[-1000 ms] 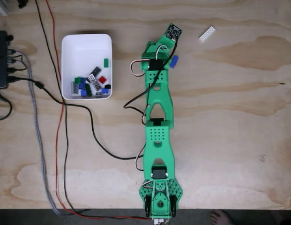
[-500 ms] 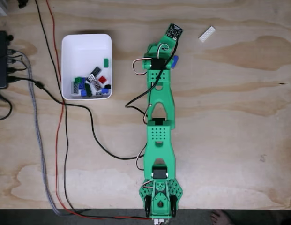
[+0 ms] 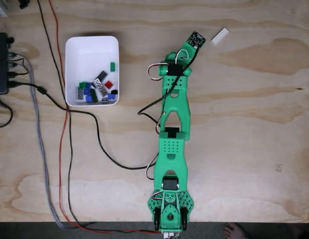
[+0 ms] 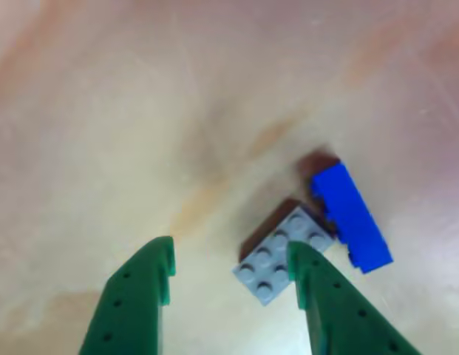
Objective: Put all lego bricks in the bin.
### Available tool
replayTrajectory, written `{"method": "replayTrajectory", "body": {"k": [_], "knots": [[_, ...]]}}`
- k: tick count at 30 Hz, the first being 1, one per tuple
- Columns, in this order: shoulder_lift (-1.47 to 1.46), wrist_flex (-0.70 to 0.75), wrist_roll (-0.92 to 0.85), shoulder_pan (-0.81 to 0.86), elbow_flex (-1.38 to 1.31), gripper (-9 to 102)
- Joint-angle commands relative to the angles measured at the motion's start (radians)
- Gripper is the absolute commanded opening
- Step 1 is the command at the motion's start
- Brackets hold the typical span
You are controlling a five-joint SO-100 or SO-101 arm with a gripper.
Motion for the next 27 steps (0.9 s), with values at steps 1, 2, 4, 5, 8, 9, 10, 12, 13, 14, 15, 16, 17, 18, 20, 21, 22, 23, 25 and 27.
{"method": "replayTrajectory", "body": {"k": [1,2,4,5,8,9,10,12,13,14,15,16,17,18,20,21,22,23,25,27], "knots": [[0.163,0.067,0.207,-0.018,-0.164,19],[0.169,0.092,0.244,-0.012,-0.184,19],[0.172,0.123,0.33,0.0,-0.202,19],[0.167,0.143,0.354,0.002,-0.201,19],[0.126,0.158,0.382,0.002,-0.146,18],[0.115,0.152,0.383,0.003,-0.121,18],[0.101,0.149,0.387,0.006,-0.11,18],[0.077,0.164,0.39,0.011,-0.11,18],[0.069,0.164,0.391,0.014,-0.109,18],[0.06,0.164,0.391,0.017,-0.109,18],[0.054,0.161,0.39,0.018,-0.109,18],[0.046,0.153,0.387,0.018,-0.107,18],[0.038,0.15,0.382,0.02,-0.107,18],[0.029,0.149,0.377,0.02,-0.109,18],[0.0,0.164,0.374,0.021,-0.127,18],[-0.017,0.172,0.368,0.023,-0.14,18],[-0.034,0.178,0.37,0.028,-0.153,18],[-0.041,0.179,0.371,0.032,-0.158,18],[-0.066,0.184,0.365,0.032,-0.175,18],[-0.091,0.184,0.364,0.029,-0.186,18]]}}
